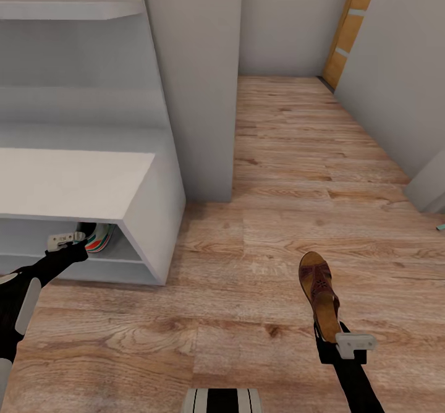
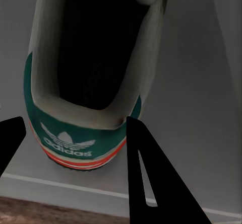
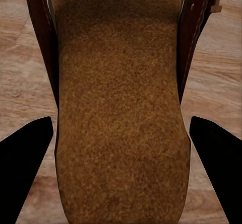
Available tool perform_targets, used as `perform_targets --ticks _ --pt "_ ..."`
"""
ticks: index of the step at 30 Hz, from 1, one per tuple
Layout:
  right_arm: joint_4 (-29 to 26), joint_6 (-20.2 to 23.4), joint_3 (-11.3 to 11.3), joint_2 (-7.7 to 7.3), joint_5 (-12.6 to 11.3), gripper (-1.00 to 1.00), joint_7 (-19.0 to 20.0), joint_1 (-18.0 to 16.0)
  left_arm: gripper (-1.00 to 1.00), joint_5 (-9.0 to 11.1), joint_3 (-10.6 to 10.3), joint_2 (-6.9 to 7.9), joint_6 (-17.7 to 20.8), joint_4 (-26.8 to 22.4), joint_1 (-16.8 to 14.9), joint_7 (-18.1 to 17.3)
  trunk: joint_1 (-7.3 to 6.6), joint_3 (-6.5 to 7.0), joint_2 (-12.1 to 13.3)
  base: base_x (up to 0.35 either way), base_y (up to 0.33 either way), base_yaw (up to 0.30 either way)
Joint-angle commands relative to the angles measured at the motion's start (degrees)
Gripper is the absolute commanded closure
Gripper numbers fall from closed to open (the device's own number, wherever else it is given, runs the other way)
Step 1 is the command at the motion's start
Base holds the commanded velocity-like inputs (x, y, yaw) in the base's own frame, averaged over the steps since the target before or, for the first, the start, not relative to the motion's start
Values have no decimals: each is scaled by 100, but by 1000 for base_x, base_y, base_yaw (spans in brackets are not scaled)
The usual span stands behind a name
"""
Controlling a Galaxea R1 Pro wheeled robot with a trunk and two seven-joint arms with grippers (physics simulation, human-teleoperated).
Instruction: Pick up the two gym shoes and the two sandals from the corridor floor and place them onto the hallstand (shoe rack) in the corridor, making sure they are on the rack and not on the floor. Arrange them so the two gym shoes are next to each other and the two sandals are next to each other.
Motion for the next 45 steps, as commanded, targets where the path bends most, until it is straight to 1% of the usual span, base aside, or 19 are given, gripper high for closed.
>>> perform_targets --ticks 1,21,31,45 --pt "-3 -13 -12 6 54 100 6 0 100 54 8 -1 52 -3 -2 -15 -1 -3 -1 0 0 0" --pt "-6 -15 -10 6 54 100 23 0 100 47 5 -2 45 -3 -3 -14 -1 -4 -1 0 0 0" --pt "-4 -8 -9 9 54 100 7 0 100 47 5 -2 45 -3 -2 -14 -1 -48 -1 0 0 0" --pt "-3 -8 -9 9 54 100 6 0 100 47 5 -2 43 -3 -2 -16 -1 -56 -1 0 0 0"
